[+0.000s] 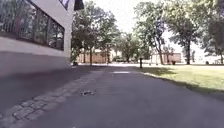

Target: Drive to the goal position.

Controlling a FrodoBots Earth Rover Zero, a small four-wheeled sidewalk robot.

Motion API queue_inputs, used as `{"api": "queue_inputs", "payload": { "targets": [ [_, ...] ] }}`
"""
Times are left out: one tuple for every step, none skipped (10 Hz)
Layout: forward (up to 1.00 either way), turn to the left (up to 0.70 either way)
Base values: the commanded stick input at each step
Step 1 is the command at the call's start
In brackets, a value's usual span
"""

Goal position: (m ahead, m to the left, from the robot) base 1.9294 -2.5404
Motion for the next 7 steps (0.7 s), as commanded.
{"api": "queue_inputs", "payload": {
  "targets": [
    [0.85, 0.0],
    [0.85, 0.0],
    [0.85, 0.0],
    [0.85, 0.0],
    [0.85, 0.0],
    [0.85, 0.0],
    [0.85, 0.0]
  ]
}}
